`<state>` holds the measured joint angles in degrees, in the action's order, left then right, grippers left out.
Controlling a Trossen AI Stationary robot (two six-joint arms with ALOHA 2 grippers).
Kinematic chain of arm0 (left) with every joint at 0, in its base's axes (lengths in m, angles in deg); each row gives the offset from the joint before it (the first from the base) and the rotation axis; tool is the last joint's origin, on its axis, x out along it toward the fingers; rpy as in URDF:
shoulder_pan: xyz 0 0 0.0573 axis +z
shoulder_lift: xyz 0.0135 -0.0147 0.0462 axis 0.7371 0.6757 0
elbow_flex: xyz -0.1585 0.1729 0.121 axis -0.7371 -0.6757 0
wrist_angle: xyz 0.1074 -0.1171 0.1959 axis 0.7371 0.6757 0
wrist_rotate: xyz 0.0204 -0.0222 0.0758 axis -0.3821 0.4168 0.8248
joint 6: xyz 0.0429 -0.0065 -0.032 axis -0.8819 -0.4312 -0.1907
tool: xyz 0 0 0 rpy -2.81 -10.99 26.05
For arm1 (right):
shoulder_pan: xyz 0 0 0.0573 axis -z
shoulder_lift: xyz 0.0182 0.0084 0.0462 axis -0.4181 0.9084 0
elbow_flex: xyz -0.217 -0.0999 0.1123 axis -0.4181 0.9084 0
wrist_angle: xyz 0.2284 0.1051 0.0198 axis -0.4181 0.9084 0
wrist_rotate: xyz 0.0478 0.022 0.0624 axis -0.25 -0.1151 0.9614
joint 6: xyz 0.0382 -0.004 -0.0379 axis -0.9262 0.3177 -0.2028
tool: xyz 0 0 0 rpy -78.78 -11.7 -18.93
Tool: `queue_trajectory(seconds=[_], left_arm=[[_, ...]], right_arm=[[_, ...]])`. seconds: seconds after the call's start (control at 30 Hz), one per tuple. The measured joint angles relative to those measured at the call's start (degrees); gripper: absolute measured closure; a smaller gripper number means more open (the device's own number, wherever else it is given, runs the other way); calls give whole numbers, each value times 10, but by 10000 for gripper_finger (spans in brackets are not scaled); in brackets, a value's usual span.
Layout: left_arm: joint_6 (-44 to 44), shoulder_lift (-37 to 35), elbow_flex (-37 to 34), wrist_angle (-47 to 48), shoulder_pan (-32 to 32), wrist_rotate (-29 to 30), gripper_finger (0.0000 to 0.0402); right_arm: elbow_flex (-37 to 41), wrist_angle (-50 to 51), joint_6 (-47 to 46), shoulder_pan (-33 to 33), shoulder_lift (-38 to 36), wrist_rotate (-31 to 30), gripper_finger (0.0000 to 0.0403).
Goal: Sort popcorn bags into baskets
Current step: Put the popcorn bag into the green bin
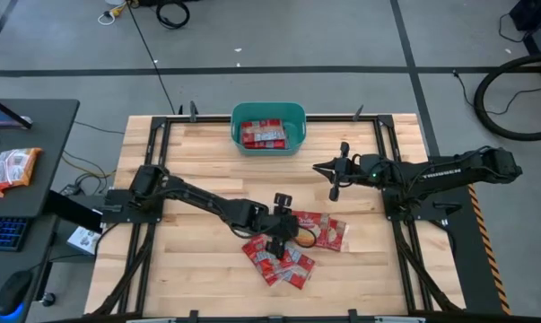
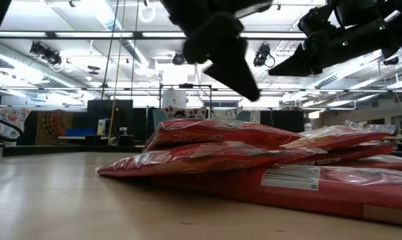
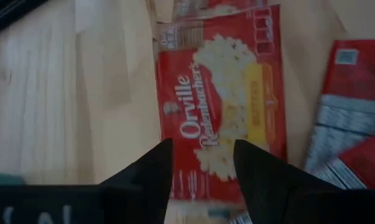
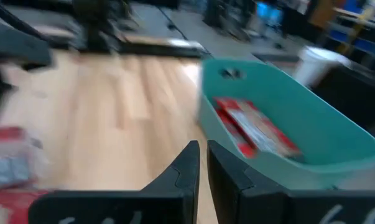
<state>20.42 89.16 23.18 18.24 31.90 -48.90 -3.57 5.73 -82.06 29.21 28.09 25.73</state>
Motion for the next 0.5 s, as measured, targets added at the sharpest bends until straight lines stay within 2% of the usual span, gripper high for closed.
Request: queue_trajectory(seconds=[0.17,0.33,0.5], left_arm=[[18,30,13,-33,-8,6,186],[59,66,46,-35,-28,16,144],[55,109,99,-31,-60,82,134]], right_arm=[[0,82,-39,-12,-34,-78,366],[0,143,-97,-42,-99,-63,366],[0,179,-138,-76,-143,-61,366]])
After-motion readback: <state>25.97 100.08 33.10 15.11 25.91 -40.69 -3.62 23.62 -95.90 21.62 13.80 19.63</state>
